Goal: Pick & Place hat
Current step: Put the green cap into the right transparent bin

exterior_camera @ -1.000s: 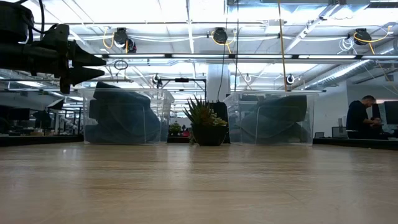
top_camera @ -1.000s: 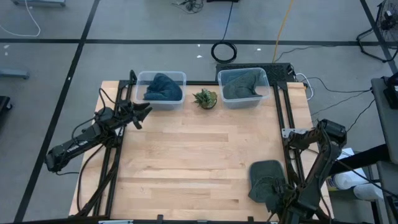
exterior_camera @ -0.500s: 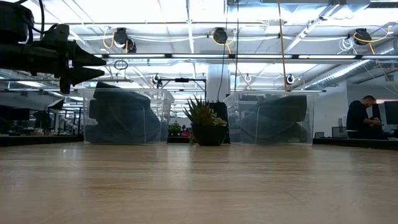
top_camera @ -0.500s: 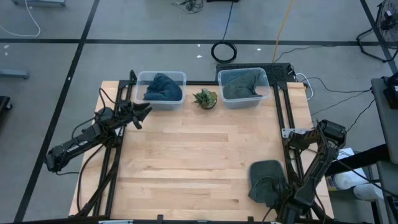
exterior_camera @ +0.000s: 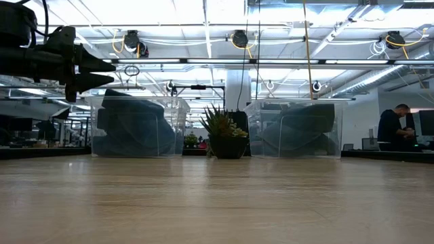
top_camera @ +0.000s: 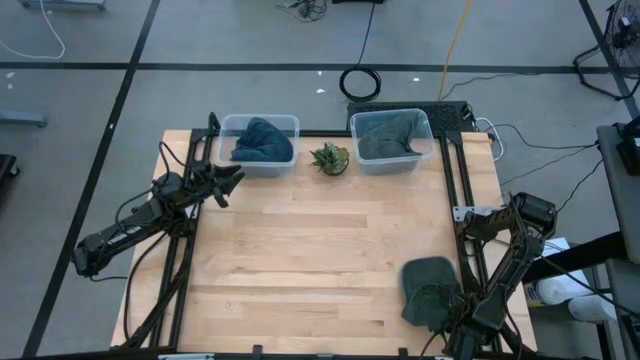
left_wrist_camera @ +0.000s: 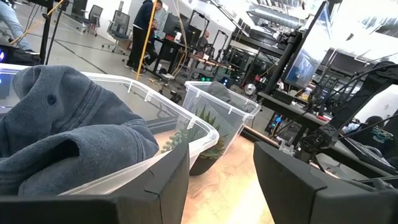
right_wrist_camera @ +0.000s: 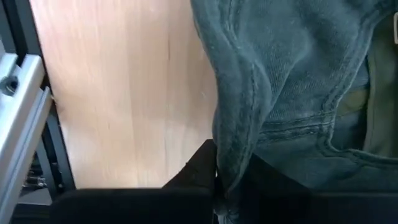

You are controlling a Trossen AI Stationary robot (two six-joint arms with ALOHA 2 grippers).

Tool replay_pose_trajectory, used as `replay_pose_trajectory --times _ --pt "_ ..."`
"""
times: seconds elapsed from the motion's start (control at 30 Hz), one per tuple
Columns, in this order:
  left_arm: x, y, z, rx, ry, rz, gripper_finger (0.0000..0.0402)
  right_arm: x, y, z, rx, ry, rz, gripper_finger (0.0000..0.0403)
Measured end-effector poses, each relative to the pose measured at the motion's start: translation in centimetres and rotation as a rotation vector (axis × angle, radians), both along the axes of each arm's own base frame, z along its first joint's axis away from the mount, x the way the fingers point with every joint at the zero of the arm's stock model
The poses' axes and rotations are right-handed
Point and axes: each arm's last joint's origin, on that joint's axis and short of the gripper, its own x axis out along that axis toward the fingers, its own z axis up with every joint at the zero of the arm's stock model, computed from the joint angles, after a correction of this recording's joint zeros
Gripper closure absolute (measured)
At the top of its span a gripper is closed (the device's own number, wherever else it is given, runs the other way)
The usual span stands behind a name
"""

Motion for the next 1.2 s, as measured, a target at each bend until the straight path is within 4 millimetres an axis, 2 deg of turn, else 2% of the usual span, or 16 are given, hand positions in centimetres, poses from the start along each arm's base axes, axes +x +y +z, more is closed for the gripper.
replay_pose_trajectory --times 0.1,0.23,0.47,0.83,1.0,1.2 --pt "0.0 0.0 0.0 0.0 0.0 0.0 0.0215 0.3 -0.2 0.3 0.011 -0.001 -0.024 0.0394" --pt "0.0 0.0 0.0 0.0 0.0 0.0 0.0215 0.9 -0.9 2.3 0.051 -0.064 -0.081 0.0395" --pt "0.0 0.0 0.0 0.0 0.0 0.0 0.0215 1.1 -4.4 6.4 0.052 -0.139 -0.23 0.0395" --pt "0.0 0.0 0.0 0.0 0.0 0.0 0.0215 1.6 -8.7 11.9 0.21 -0.228 -0.457 0.0395" --pt "0.0 0.0 0.0 0.0 0.0 0.0 0.0215 1.9 -9.6 15.2 0.185 -0.24 -0.483 0.0395" --pt "0.0 0.0 0.0 0.0 0.0 0.0 0.0215 1.6 -10.8 18.9 0.066 -0.244 -0.502 0.0395"
